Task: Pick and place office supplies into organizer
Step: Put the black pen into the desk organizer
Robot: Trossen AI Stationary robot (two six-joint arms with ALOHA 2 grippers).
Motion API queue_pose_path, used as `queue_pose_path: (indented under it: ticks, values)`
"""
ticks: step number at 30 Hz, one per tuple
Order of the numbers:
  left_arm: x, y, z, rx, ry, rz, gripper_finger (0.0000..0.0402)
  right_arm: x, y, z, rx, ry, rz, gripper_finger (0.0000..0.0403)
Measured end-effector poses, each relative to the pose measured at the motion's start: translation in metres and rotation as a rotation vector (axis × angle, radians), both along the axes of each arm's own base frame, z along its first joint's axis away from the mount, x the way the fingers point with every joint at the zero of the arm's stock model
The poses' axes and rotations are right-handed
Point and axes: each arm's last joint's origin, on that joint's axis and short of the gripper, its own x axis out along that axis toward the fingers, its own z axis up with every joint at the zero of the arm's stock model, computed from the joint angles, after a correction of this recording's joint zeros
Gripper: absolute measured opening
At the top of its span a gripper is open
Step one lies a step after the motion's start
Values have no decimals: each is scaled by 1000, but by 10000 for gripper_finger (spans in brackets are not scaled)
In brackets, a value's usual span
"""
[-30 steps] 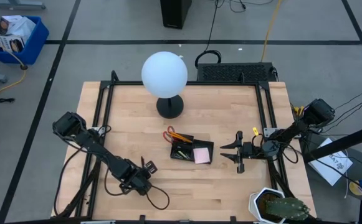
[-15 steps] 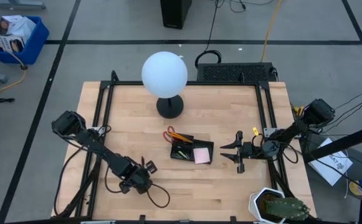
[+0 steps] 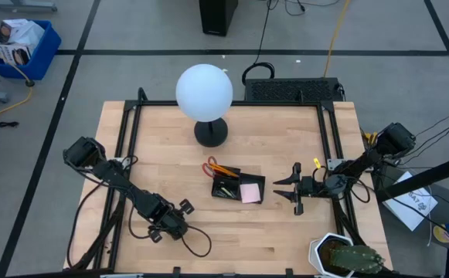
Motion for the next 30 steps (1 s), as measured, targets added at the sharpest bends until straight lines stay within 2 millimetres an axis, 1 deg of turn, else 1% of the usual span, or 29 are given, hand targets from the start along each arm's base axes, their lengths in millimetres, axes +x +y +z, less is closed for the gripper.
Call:
queue_pose_path:
  ticks: [8,13,16,20,25,27,30]
  values:
    - [7,-1,5,-91,-46,225,46,0,0,0,0,0,0,128]
    - [13,-1,14,-107,-152,325,32,0,0,0,0,1,0,128]
    - [17,0,25,-131,-238,373,37,0,0,0,0,0,0,128]
    - [18,0,36,-157,-306,408,45,0,0,0,-1,1,0,128]
    - [22,3,55,-185,-443,465,30,0,0,0,1,-1,0,128]
    - [23,5,64,-201,-504,485,29,0,0,0,-1,1,0,128]
    - [29,10,83,-237,-644,508,38,0,0,0,0,0,0,128]
